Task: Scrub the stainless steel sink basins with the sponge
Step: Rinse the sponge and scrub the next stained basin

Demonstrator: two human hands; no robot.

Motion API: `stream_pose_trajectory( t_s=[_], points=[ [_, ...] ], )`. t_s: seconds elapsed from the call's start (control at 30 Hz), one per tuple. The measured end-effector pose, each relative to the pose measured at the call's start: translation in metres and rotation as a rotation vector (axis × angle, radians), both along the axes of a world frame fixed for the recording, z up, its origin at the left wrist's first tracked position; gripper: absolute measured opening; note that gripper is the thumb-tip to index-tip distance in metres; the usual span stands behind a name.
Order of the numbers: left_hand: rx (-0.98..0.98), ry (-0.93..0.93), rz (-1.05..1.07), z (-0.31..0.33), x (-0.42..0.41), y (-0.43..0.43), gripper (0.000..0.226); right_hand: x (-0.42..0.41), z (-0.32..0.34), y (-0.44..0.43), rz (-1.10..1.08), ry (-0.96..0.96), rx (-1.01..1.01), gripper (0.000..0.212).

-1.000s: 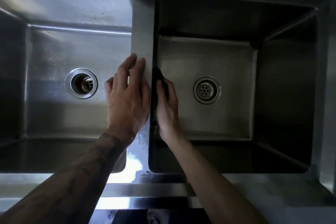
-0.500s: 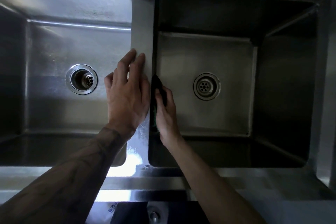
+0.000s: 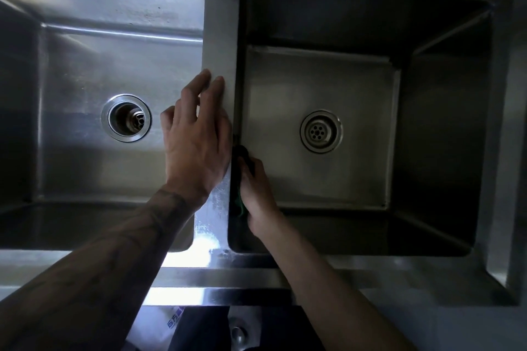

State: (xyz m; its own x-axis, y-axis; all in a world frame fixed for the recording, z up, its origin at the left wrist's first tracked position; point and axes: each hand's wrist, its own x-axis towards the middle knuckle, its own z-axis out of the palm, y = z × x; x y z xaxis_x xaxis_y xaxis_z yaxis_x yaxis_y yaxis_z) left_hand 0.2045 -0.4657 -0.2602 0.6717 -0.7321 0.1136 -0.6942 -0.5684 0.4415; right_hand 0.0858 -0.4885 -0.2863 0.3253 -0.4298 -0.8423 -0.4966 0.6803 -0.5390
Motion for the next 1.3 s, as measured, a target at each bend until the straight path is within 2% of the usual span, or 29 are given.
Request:
stream_pose_trajectory(
  t_s=[0.1,0.23,0.4,0.53,0.67,0.8,0.97,1.03,1.13,1.3],
  points=[
    [0.004,0.0,0.001,-0.001,0.0,0.0,0.045,-0.006,0.007,0.008,-0.02,0.003,0.009,0.024],
    [-0.014,0.0,0.002,-0.002,0.0,0.001,0.044,-0.022,0.014,0.019,-0.019,-0.003,0.003,0.031],
    [-0.001,0.005,-0.004,0.0,0.0,0.001,0.044,-0.006,-0.026,0.013,-0.106,0.175,0.201,0.031],
    [0.022,0.006,-0.017,-0.002,0.002,0.001,0.045,0.011,-0.043,0.005,-0.179,0.206,0.259,0.034],
    [0.038,-0.001,-0.011,-0.002,0.001,0.0,0.047,0.055,-0.055,-0.041,-0.238,0.138,0.113,0.037],
    [0.027,-0.007,-0.003,-0.006,0.001,0.001,0.046,0.109,-0.067,-0.105,-0.202,0.101,-0.027,0.043],
    [0.011,-0.01,-0.012,-0.007,0.002,0.001,0.046,0.168,-0.079,-0.18,-0.282,-0.037,-0.027,0.046],
    [0.005,-0.009,-0.004,-0.006,0.002,0.0,0.045,0.177,-0.081,-0.19,-0.272,-0.023,-0.033,0.049],
    [0.007,-0.003,-0.001,-0.005,0.001,0.0,0.044,0.175,-0.068,-0.185,-0.274,-0.016,-0.149,0.048],
    [0.029,-0.023,-0.006,-0.004,0.002,0.001,0.044,0.141,-0.026,-0.149,-0.28,-0.205,-0.39,0.029]
  ],
)
